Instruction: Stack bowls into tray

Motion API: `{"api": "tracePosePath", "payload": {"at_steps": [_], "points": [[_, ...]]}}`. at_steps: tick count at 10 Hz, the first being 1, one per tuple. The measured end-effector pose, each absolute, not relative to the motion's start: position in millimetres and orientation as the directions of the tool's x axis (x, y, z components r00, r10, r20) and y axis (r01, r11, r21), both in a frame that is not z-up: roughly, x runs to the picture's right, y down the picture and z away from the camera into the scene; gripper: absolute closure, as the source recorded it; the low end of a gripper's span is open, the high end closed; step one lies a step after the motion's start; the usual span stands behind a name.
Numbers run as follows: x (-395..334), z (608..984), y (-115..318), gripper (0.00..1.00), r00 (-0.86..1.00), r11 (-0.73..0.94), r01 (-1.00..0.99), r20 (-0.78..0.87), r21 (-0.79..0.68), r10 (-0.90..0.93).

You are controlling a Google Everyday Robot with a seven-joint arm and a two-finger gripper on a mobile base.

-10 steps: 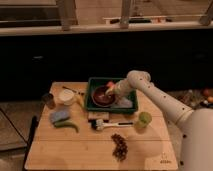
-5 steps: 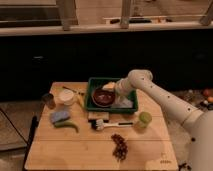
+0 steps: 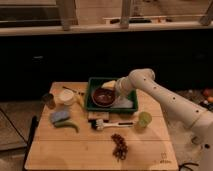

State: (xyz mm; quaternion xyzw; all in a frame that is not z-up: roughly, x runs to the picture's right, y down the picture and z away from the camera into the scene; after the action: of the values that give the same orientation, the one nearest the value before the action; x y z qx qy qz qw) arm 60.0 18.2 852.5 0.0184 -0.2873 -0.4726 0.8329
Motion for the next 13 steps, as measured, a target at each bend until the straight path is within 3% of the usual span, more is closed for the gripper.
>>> {"api": "tracePosePath", "payload": {"at_steps": [5, 13], "points": [[55.4, 825.2, -2.6, 0.2, 0.417, 0.543, 0.772, 0.382, 0.33, -0.825], [55.1, 824.0, -4.0, 0.2, 0.421, 0.542, 0.771, 0.371, 0.335, -0.828]]}}
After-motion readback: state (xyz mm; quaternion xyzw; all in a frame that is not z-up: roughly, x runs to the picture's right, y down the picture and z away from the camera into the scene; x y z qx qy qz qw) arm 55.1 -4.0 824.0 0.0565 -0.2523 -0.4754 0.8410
